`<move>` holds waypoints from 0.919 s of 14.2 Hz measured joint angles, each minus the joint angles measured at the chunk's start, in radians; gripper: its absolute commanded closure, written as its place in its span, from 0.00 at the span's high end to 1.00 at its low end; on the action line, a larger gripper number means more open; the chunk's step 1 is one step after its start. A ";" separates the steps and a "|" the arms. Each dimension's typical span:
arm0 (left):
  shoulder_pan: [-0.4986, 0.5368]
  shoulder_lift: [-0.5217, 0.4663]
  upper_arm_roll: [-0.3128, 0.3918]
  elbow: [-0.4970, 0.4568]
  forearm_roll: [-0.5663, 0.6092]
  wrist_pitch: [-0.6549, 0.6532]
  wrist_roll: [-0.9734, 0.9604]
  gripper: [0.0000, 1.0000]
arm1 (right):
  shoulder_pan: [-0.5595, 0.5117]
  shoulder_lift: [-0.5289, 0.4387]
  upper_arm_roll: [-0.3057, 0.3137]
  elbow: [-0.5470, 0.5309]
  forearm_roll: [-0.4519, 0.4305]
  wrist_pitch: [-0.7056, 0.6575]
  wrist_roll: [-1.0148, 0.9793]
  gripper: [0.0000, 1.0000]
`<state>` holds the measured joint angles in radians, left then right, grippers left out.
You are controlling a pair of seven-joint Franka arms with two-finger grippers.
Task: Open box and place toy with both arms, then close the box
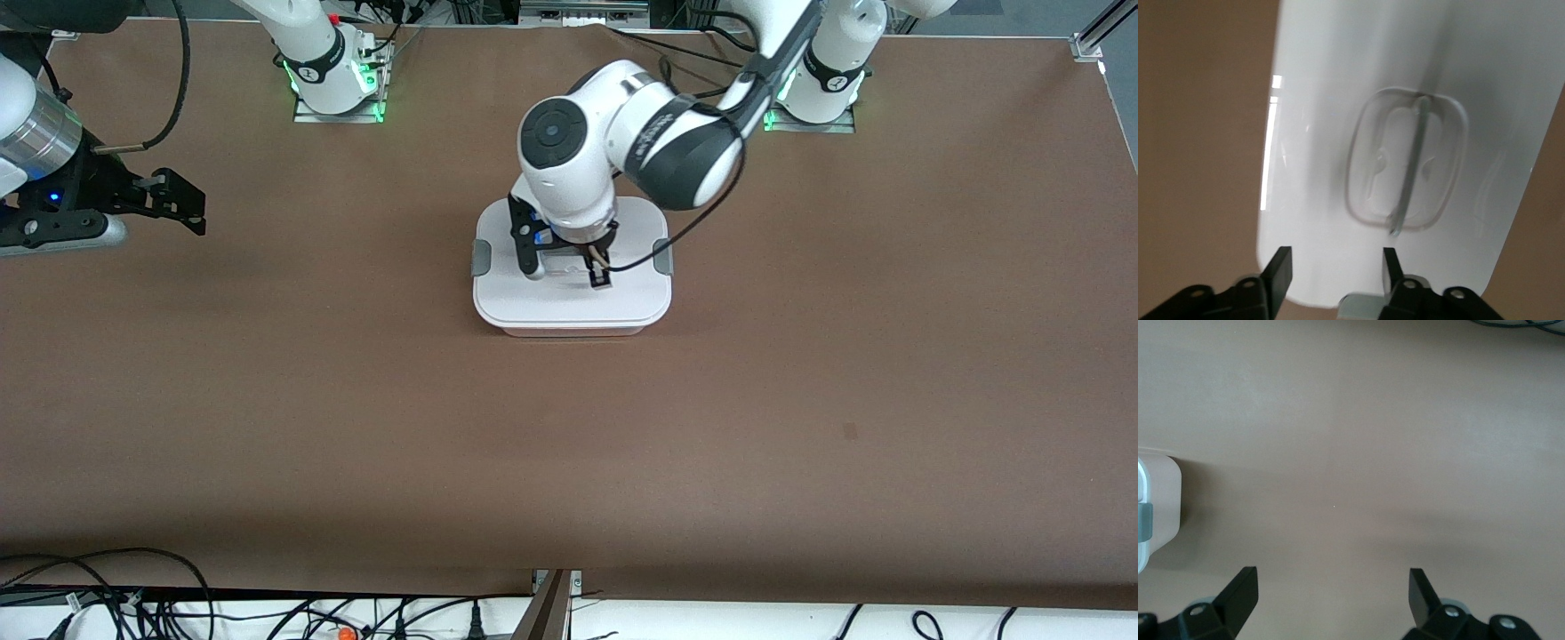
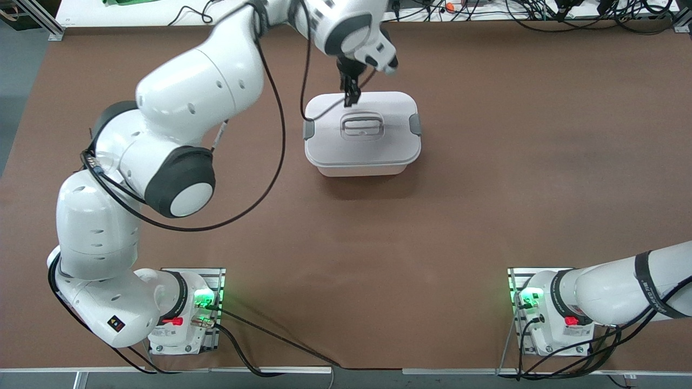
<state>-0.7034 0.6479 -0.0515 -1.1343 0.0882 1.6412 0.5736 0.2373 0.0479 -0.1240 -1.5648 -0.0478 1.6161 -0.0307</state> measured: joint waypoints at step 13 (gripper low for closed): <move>0.444 -0.109 0.093 0.115 0.014 -0.025 -0.015 1.00 | 0.000 0.000 0.000 0.000 0.000 0.000 0.000 1.00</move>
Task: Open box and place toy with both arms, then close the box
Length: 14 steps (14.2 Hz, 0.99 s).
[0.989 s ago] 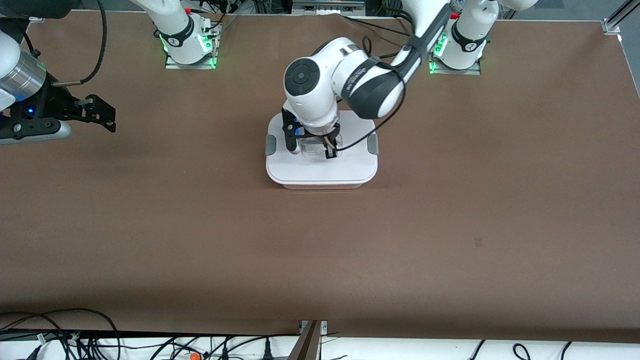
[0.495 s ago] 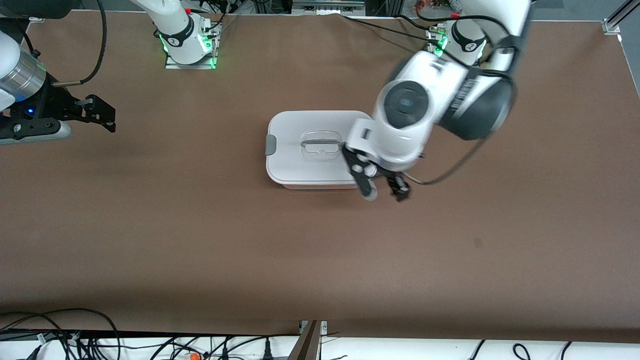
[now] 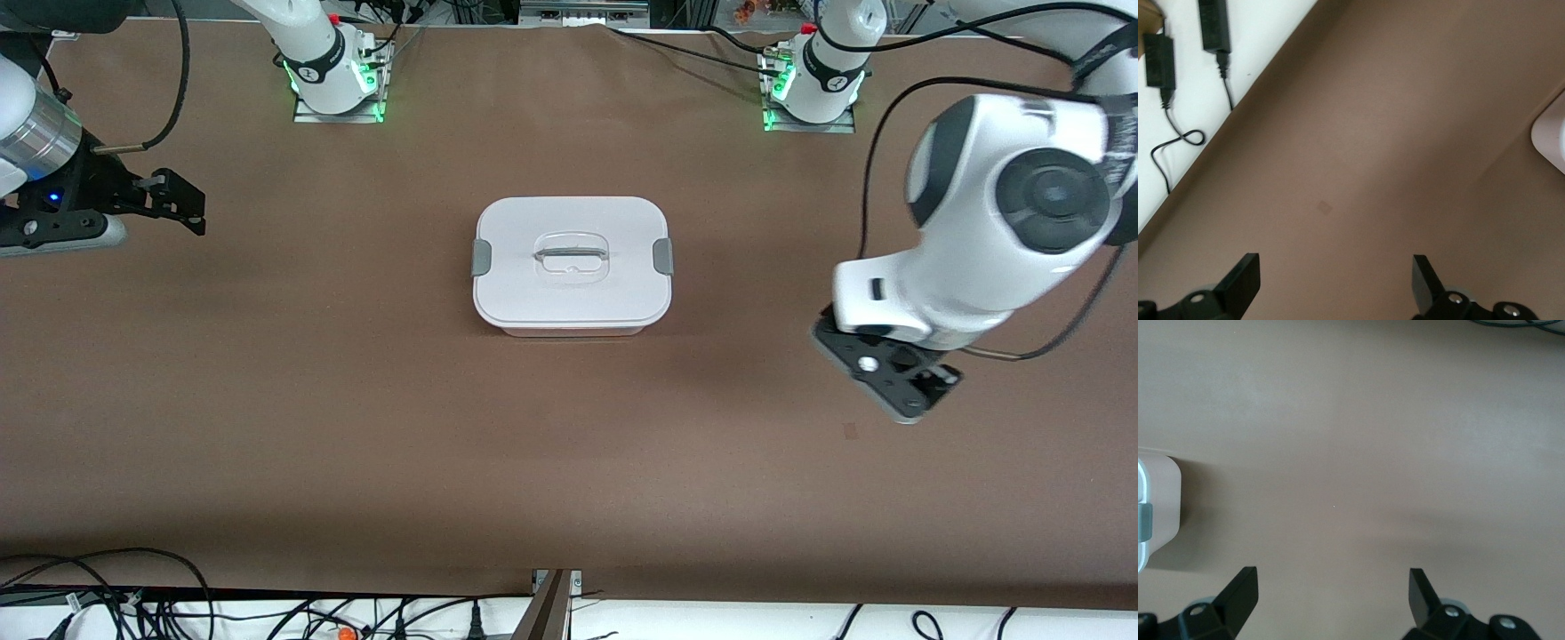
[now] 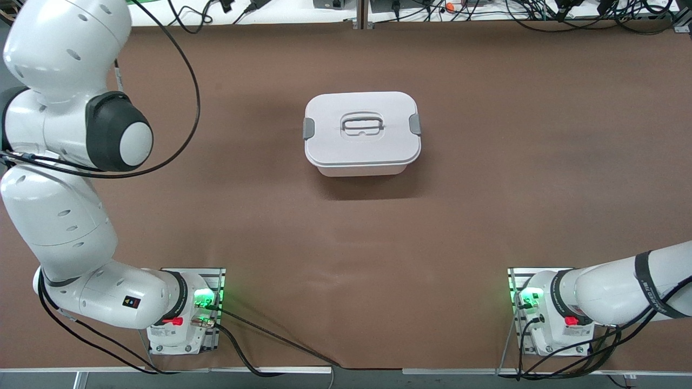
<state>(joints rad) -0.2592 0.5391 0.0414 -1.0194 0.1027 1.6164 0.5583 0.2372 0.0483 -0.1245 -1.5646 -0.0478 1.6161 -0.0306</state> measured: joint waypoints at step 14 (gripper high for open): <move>0.228 -0.057 0.012 0.010 -0.126 -0.165 -0.125 1.00 | 0.000 0.000 0.000 0.000 0.000 0.000 0.000 1.00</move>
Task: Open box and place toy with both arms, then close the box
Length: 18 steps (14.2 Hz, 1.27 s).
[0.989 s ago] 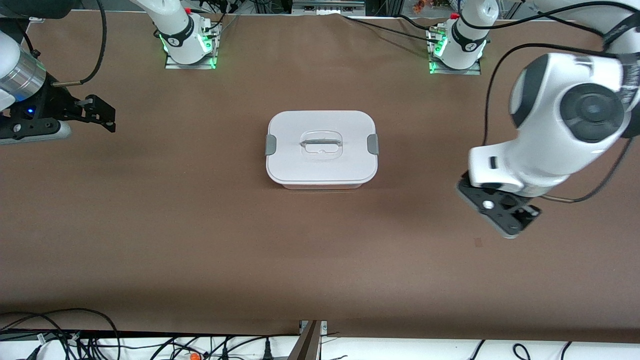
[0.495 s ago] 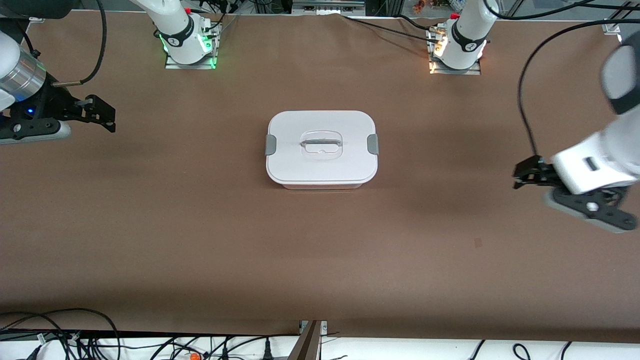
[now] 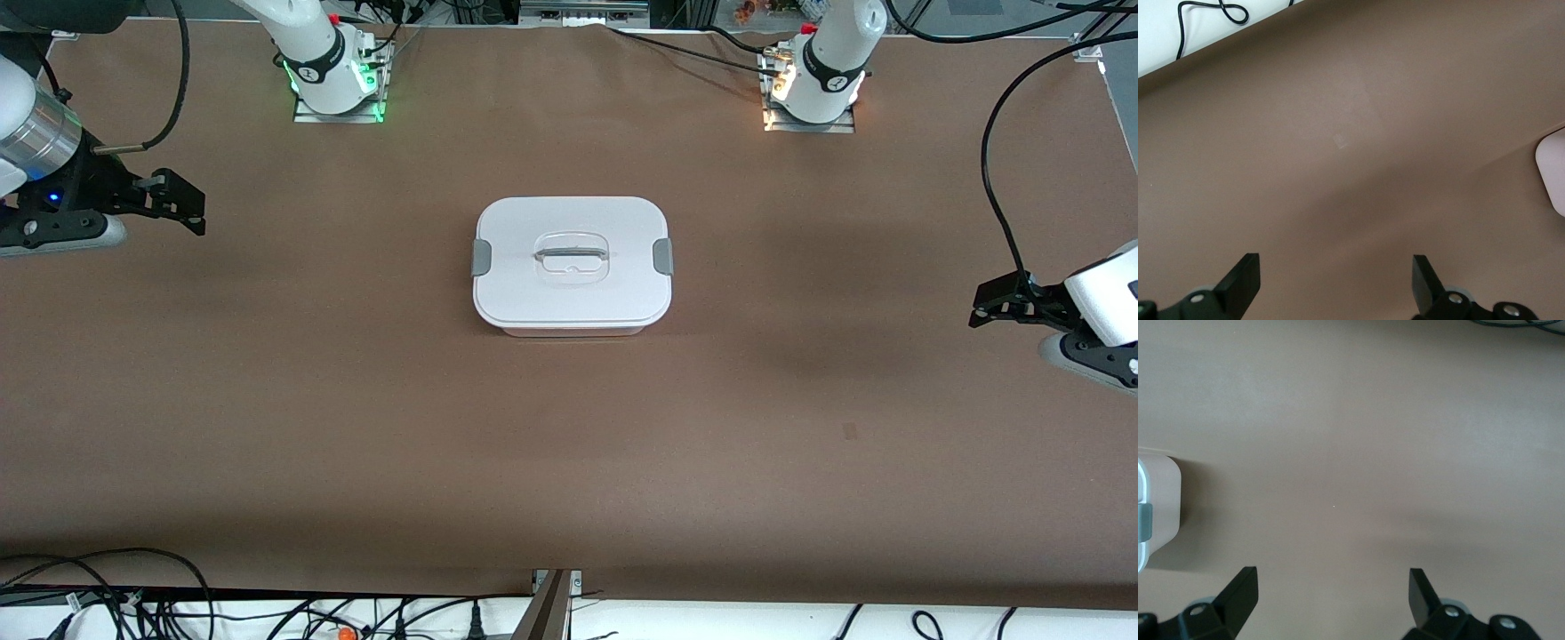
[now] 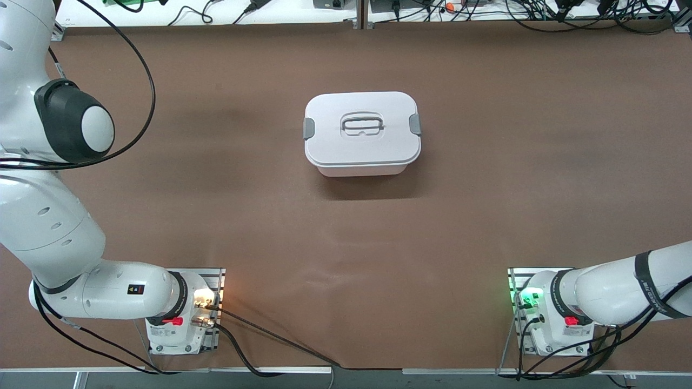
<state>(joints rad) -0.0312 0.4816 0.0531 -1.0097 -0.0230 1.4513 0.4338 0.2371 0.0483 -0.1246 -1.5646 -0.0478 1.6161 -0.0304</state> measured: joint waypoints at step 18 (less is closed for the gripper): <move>0.001 -0.312 0.009 -0.454 0.000 0.158 -0.291 1.00 | 0.000 0.002 0.000 0.000 0.000 0.000 0.000 1.00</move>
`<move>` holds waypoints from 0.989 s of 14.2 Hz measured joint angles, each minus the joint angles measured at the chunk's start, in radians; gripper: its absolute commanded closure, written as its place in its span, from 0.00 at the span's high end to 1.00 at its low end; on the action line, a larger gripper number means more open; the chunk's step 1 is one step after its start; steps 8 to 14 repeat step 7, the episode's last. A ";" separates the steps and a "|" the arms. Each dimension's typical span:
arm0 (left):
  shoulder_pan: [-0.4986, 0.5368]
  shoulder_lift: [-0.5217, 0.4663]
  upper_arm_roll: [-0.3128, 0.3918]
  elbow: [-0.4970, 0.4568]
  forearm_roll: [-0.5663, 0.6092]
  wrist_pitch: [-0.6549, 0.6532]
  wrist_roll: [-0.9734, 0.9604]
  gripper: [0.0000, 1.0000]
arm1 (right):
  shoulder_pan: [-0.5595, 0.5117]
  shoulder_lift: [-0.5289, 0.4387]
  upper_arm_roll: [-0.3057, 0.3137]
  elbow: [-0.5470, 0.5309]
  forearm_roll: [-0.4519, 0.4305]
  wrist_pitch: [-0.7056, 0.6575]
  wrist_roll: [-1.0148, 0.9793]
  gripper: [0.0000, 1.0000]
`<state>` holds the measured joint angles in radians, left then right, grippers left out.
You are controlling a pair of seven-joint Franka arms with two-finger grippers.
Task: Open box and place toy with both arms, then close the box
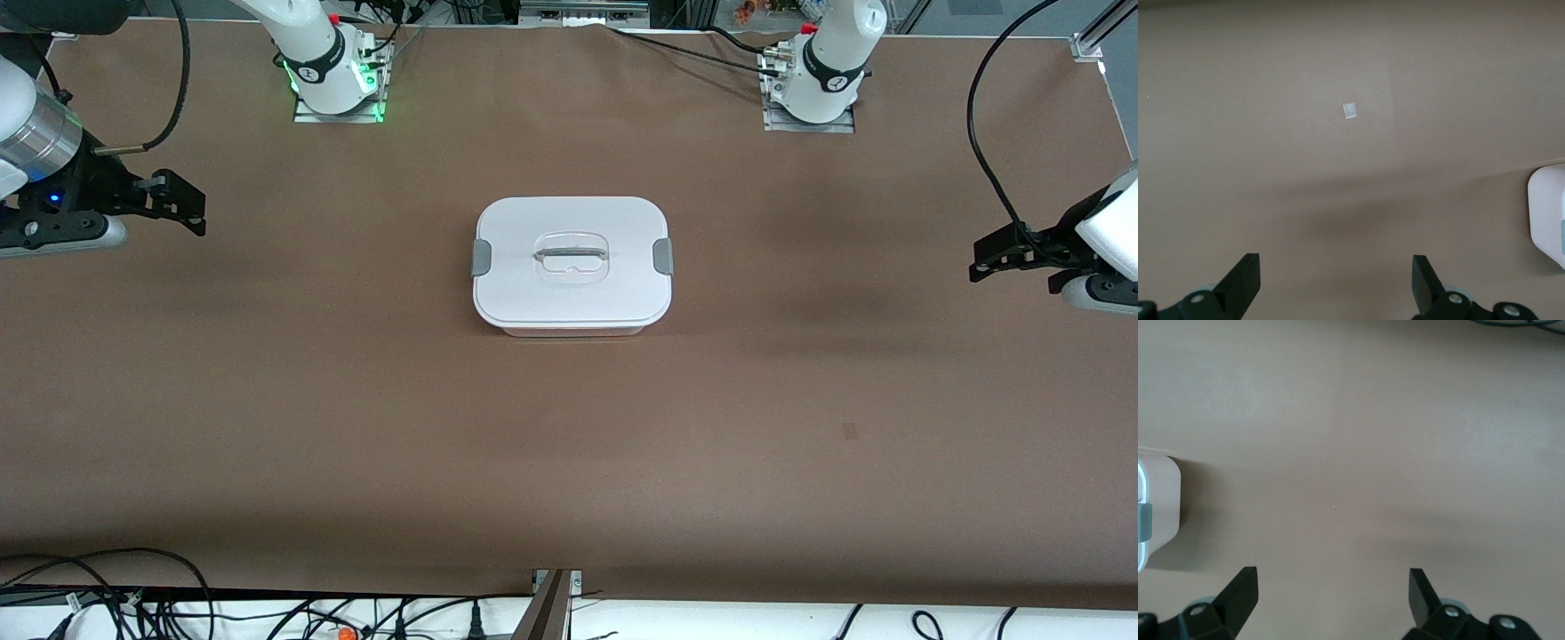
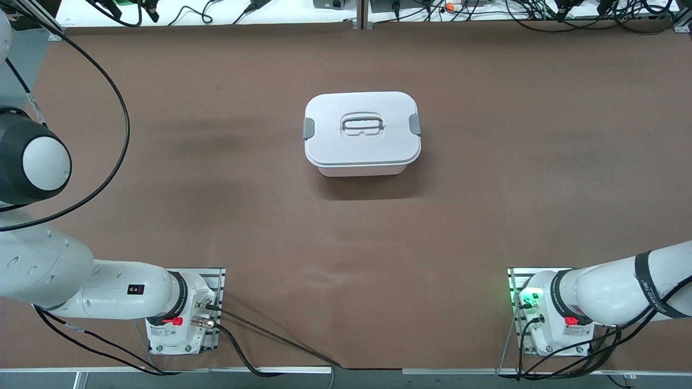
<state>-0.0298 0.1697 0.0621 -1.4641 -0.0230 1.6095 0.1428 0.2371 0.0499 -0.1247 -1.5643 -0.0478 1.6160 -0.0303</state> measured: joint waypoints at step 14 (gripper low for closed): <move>0.000 0.014 -0.001 0.022 0.000 -0.032 -0.002 1.00 | 0.000 0.000 0.000 0.000 0.000 0.000 0.000 1.00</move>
